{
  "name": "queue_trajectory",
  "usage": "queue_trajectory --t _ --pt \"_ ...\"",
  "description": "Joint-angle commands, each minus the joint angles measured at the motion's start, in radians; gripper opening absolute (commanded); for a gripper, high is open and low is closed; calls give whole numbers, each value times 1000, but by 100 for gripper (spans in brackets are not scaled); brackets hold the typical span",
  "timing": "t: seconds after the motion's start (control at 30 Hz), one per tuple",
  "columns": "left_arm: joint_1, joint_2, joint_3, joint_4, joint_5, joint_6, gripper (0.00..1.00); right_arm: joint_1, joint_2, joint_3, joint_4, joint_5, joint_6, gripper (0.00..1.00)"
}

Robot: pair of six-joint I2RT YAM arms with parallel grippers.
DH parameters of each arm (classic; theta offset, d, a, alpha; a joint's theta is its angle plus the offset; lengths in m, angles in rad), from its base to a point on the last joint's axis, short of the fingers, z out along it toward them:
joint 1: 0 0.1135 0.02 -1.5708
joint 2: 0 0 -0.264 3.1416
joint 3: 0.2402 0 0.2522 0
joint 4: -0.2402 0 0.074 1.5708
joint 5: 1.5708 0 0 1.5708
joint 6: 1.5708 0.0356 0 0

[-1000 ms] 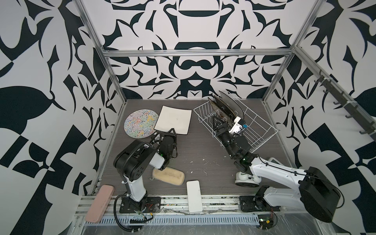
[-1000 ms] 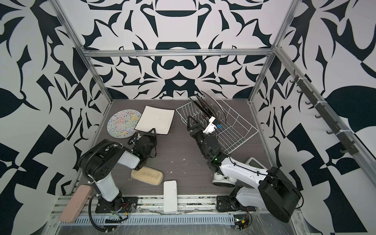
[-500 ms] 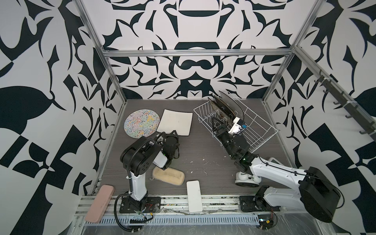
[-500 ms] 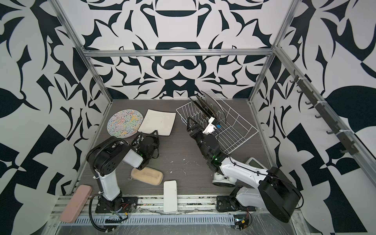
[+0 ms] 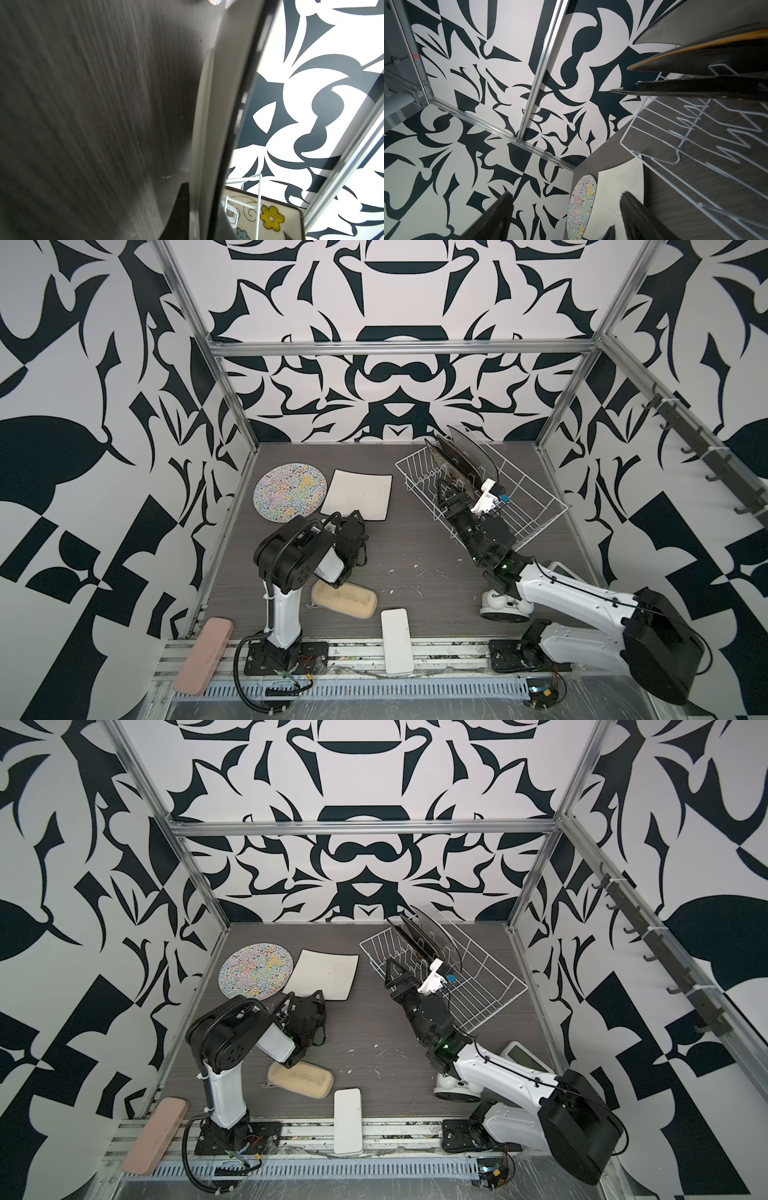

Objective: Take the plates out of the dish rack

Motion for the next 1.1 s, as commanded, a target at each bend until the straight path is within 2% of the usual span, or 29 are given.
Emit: queue_trajectory --t 0.0,0.97,1.0,1.07 --pt "-7 -10 49 215 -54 -15 0 -4 -26 28 4 15 -25 84" --pt "-24 37 39 215 -97 -61 0 -9 -43 34 -64 29 -19 84" --pt "-23 39 39 215 -96 -63 0 -9 -45 34 -66 29 -18 84" --pt "-25 40 39 215 -95 -63 9 -9 -47 32 -71 32 -17 84"
